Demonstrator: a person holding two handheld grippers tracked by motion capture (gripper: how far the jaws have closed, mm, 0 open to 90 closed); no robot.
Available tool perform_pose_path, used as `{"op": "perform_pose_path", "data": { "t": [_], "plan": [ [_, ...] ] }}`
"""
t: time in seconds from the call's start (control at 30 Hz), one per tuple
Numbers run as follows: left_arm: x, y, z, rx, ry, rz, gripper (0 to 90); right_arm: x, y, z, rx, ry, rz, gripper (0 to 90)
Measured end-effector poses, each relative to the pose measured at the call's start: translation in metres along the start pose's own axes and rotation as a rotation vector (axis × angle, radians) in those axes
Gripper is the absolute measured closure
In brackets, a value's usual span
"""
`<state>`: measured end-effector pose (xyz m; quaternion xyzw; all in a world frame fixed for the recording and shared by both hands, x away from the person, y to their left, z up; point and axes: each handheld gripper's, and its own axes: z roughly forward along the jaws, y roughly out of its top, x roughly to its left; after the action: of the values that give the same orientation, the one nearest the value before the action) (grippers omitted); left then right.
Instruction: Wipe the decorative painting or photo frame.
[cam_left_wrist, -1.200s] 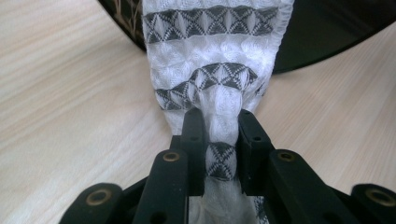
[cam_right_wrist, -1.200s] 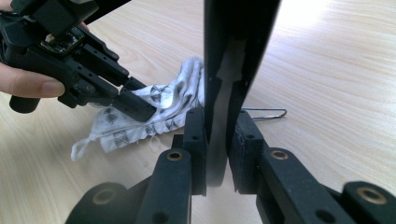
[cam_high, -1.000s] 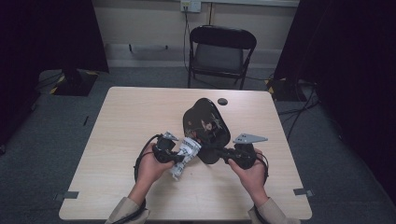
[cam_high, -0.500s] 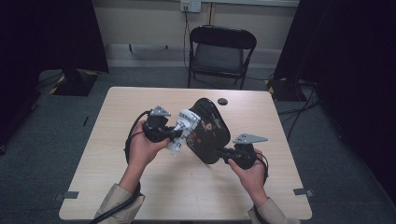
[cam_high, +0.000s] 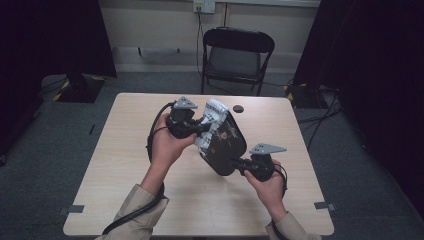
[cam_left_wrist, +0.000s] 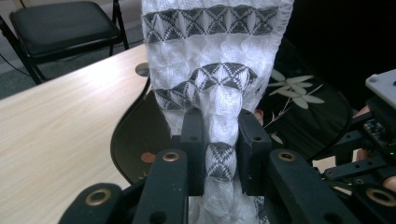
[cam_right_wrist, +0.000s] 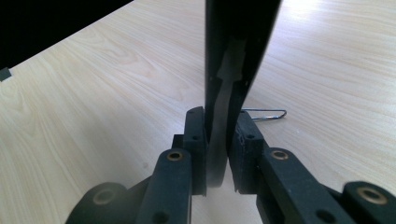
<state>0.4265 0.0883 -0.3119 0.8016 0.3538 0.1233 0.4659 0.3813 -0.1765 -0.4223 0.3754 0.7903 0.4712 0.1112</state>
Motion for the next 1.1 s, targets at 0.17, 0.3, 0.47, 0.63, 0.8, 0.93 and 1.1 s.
{"op": "perform_pose_path", "data": {
  "t": [0.17,0.3,0.47,0.63,0.8,0.93,1.1],
  "plan": [
    [-0.001,-0.009,0.005,0.026,-0.008,0.002,75.6,0.0,0.0,0.0,0.0,0.0,-0.001,78.9],
    [-0.001,-0.018,0.009,0.048,-0.004,0.005,75.5,0.0,0.0,0.0,0.0,-0.002,0.0,78.9],
    [0.0,-0.031,0.016,0.078,-0.01,0.001,75.6,0.001,0.0,0.0,0.001,-0.002,0.0,78.9],
    [-0.001,-0.046,0.024,0.095,-0.019,-0.01,75.6,0.001,0.0,0.0,0.001,-0.003,0.0,78.9],
    [-0.002,-0.059,0.031,0.119,-0.031,-0.026,75.6,0.001,0.0,0.0,0.001,-0.003,0.0,78.9],
    [-0.002,-0.076,0.04,0.16,-0.031,-0.023,75.6,0.001,0.0,0.0,0.003,-0.003,-0.001,78.9],
    [-0.001,-0.088,0.046,0.19,-0.031,-0.028,75.6,0.001,0.0,0.0,0.001,-0.003,0.0,78.9]
  ]
}}
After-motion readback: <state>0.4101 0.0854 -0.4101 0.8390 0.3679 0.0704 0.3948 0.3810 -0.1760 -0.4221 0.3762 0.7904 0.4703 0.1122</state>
